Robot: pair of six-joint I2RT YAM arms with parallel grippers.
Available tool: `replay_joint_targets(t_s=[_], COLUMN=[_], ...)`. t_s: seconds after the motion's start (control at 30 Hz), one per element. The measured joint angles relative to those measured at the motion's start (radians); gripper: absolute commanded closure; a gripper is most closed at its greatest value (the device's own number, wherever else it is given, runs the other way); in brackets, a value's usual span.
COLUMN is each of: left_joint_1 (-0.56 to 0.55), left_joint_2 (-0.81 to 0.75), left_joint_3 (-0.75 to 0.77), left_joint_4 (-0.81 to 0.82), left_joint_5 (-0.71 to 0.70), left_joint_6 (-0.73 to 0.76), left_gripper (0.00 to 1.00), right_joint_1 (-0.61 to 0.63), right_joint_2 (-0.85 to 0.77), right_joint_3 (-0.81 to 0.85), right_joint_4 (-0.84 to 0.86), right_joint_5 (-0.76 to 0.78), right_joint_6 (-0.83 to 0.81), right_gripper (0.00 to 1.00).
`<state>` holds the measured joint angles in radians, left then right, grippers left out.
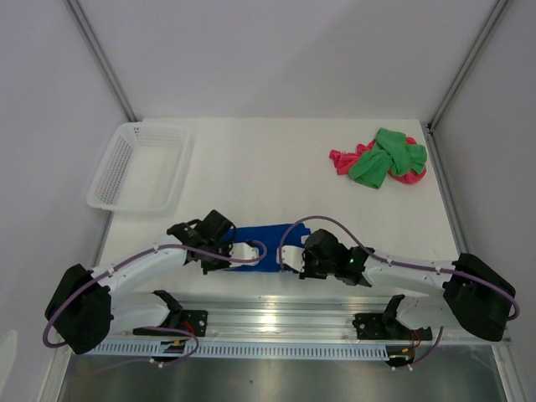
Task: Roll the towels
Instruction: Roll the towel
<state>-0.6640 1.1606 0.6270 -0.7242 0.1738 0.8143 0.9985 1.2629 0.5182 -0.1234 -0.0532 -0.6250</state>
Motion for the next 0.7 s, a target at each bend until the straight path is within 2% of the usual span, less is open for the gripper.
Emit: replay_joint_targets(t_s=[0.2, 0.4, 0.57, 0.7], left_joint_1=[0.002, 0.026, 0.131, 0.182], left_joint_2=[-0.048, -0.048, 0.050, 0.198], left_joint_3=[0.030, 0.056, 0.154, 0.222], left_joint_4=[-0.146, -0.241, -0.261, -0.248], left_joint_5=[0.050, 0.119, 0.158, 0.175], left_joint_6=[0.011, 0.053, 0.084, 0.088], left_gripper=[0.93, 0.87, 0.81, 0.81], right_joint_1=[-0.024, -0.150, -0.240, -0.290], right_joint_2=[-0.014, 0.032, 0.163, 0.259], right_joint_3=[0.126, 0.214, 0.280, 0.334], right_joint_4=[-0.230, -0.349, -0.387, -0.407], right_joint_5=[-0.208, -0.407, -0.510, -0.563], right_joint_6=[0.005, 0.000, -0.016, -0.031], right_gripper=[0.88, 0.85, 0.80, 0.69])
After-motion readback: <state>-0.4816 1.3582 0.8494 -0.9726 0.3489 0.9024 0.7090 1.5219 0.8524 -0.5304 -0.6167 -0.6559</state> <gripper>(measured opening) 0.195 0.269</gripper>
